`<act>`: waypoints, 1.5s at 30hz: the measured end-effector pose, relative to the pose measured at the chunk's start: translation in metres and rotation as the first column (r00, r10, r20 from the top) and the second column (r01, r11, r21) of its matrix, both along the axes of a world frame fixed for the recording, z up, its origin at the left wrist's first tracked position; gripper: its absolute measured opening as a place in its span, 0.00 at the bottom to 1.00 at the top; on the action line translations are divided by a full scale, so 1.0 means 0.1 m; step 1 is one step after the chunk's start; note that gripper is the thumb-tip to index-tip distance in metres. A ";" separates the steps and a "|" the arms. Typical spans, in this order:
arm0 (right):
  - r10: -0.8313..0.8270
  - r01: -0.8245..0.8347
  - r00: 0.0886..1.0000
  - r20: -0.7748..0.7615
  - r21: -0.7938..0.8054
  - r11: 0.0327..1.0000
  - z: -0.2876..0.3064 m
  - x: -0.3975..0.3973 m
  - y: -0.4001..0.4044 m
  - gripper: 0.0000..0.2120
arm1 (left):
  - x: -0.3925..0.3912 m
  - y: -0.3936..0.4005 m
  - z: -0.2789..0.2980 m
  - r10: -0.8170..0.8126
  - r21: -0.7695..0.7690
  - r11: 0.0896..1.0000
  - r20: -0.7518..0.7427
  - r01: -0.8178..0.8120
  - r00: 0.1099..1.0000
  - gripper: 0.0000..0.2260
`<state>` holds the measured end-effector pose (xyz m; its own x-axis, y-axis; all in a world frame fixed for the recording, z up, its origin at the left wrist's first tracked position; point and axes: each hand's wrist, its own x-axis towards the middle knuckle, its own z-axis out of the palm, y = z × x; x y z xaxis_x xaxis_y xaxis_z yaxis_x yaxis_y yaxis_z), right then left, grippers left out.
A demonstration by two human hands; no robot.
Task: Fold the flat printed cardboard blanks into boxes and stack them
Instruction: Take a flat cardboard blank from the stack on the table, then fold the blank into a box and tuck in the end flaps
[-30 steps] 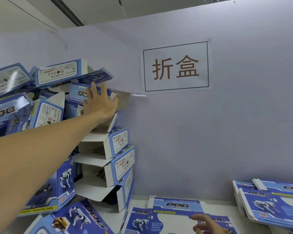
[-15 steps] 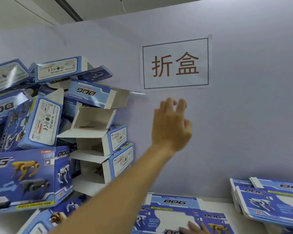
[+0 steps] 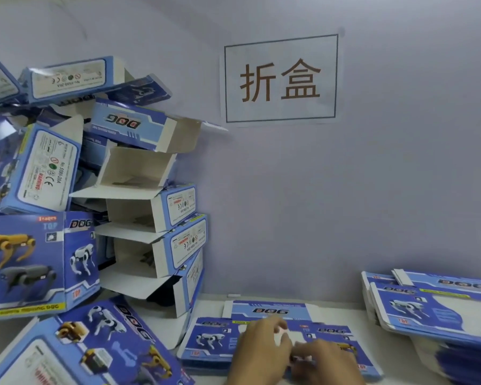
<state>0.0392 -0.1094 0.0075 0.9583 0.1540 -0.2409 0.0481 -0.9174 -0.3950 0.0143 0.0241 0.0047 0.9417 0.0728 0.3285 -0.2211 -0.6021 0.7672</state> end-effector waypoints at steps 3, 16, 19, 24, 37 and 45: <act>0.029 -0.008 0.970 0.242 -0.088 0.996 -0.05 -0.21 -0.01 0.19 | 0.03 -0.03 0.04 0.000 0.053 0.999 0.085 -0.005 0.996 0.09; -0.309 0.150 0.419 0.854 0.271 0.951 0.33 -0.34 -0.32 0.13 | -0.12 0.15 0.38 0.483 -0.509 0.851 0.666 -0.127 0.568 0.13; -0.537 -0.067 0.316 0.782 0.583 0.810 0.46 -0.36 -0.33 0.07 | -0.12 0.18 0.47 0.419 -0.574 0.816 0.506 -0.068 0.754 0.13; -0.605 -0.203 0.638 0.476 0.862 0.465 0.58 -0.37 -0.23 0.09 | -0.12 0.23 0.62 0.105 -0.620 0.777 0.298 0.109 0.949 0.27; -0.497 -0.268 0.800 0.336 0.942 0.204 0.63 -0.39 -0.18 0.10 | -0.18 0.30 0.70 0.023 -0.424 0.884 0.464 0.199 0.885 0.09; -0.394 -0.346 0.830 0.393 0.919 0.187 0.66 -0.46 -0.15 0.20 | -0.18 0.26 0.69 -0.074 -0.422 0.863 0.441 0.279 0.894 0.26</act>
